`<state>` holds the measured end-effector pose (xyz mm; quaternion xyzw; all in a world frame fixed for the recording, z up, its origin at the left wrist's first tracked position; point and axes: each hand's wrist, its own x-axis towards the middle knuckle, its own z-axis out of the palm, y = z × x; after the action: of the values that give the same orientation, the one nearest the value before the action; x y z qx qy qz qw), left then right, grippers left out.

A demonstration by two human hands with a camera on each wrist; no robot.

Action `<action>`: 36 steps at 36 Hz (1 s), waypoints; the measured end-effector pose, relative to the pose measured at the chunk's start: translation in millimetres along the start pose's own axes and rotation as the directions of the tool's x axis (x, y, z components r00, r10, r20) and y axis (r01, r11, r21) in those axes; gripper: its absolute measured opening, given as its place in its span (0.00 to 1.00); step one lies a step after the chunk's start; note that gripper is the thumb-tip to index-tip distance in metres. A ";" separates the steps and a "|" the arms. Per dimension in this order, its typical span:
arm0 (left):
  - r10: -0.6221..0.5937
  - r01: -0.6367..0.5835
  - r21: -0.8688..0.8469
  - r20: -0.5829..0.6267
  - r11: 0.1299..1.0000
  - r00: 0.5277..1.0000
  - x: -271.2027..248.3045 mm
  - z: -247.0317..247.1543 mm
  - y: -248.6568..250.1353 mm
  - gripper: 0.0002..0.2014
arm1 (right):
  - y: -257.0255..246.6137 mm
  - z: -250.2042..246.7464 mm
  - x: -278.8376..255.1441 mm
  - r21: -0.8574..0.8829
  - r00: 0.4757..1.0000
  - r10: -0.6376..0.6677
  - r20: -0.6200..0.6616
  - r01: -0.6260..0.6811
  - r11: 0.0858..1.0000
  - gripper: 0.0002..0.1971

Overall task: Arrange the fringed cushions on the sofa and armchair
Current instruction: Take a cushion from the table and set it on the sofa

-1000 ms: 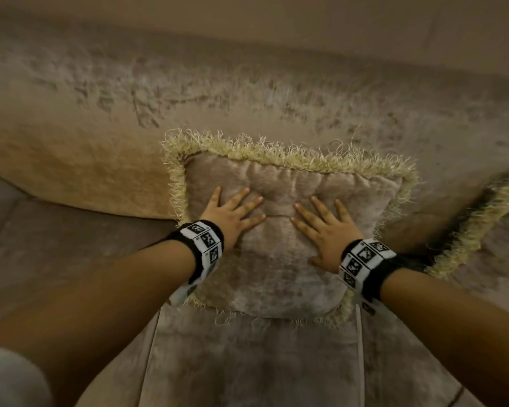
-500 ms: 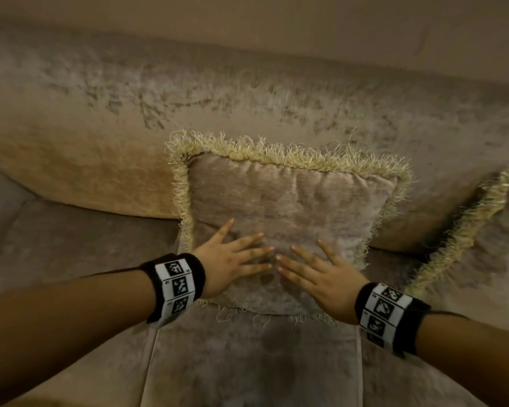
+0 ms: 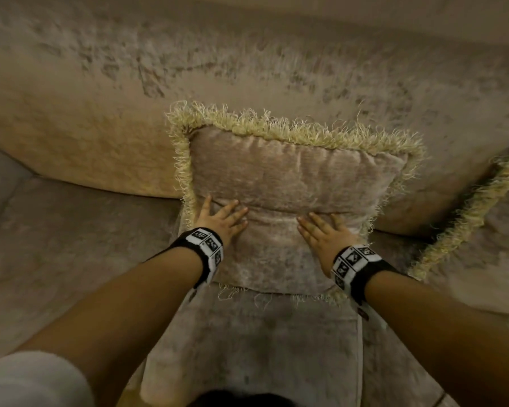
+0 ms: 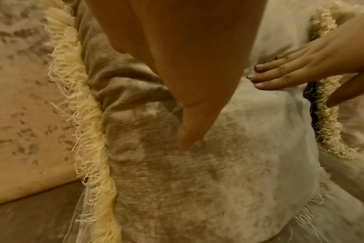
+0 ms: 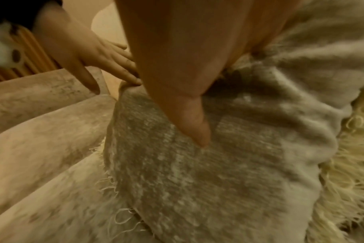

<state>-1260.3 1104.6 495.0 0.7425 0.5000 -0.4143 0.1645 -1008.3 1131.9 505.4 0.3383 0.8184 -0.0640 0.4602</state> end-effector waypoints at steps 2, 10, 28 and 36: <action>-0.018 0.018 -0.009 0.003 1.000 1.000 -5.3 -2.6 3.5 0.38 | -3.0 -4.1 -6.2 0.010 1.000 0.009 0.017 -0.009 1.000 0.43; -0.041 0.041 -0.087 0.006 0.995 0.999 -38.3 -12.2 16.9 0.42 | -16.9 -15.3 -29.9 0.143 1.000 0.003 -0.004 -0.002 0.990 0.41; -0.162 0.105 -0.245 -0.227 0.964 0.960 -137.2 -60.6 16.0 0.43 | -35.8 -95.7 -93.9 0.193 0.960 -0.042 -0.277 0.099 0.976 0.38; -0.255 0.178 -0.314 -0.224 0.933 0.941 -192.0 -37.9 -14.0 0.44 | -69.3 -149.9 -105.5 0.045 0.934 -0.109 -0.341 0.132 0.990 0.40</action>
<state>-1285.6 1019.4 670.0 0.6982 0.6518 -0.2512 0.1569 -1120.4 1089.2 660.3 0.3087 0.9017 -0.0604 0.2967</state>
